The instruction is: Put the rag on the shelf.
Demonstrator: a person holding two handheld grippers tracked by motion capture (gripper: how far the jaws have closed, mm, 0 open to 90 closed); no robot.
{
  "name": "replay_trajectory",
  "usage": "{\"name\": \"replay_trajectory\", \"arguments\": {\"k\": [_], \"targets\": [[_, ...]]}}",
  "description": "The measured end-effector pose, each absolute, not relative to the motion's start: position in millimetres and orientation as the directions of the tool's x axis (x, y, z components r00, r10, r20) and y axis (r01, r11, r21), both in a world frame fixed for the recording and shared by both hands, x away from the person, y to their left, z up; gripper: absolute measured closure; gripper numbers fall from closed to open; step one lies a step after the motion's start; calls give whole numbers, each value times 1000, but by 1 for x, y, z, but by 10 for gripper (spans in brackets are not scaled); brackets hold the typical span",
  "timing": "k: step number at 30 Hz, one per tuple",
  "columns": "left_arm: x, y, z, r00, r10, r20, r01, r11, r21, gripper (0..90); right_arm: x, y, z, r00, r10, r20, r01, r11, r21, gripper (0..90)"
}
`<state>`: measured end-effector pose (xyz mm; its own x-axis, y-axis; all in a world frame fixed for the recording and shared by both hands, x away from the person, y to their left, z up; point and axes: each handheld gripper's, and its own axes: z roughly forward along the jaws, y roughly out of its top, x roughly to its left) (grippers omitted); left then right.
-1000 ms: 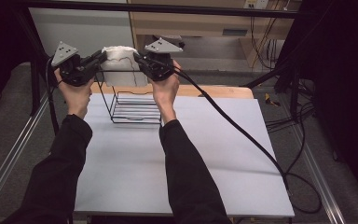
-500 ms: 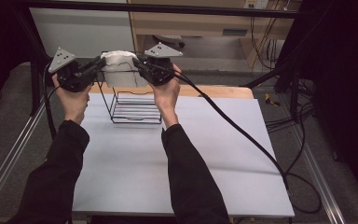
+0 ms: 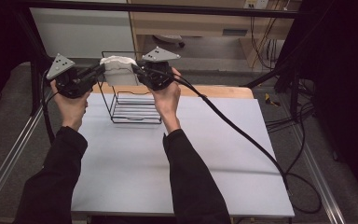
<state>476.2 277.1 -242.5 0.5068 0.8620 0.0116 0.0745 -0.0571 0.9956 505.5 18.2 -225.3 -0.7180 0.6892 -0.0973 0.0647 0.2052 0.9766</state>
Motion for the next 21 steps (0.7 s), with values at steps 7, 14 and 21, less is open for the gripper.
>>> {"name": "replay_trajectory", "arguments": {"k": [7, 14, 21], "targets": [[473, 278, -244, 518, 855, 2, 102, -64, 993, 798, 502, 16, -227, -727, 681, -86, 89, 217, 972, 761], [470, 276, -244, 516, 857, 9, 122, -84, 989, 783, 501, 13, -231, -738, 671, -72, 104, 218, 970, 788], [464, 281, -235, 515, 857, -5, 172, -97, 980, 689, 499, 13, -234, -742, 663, -104, 89, 250, 964, 796]]}}
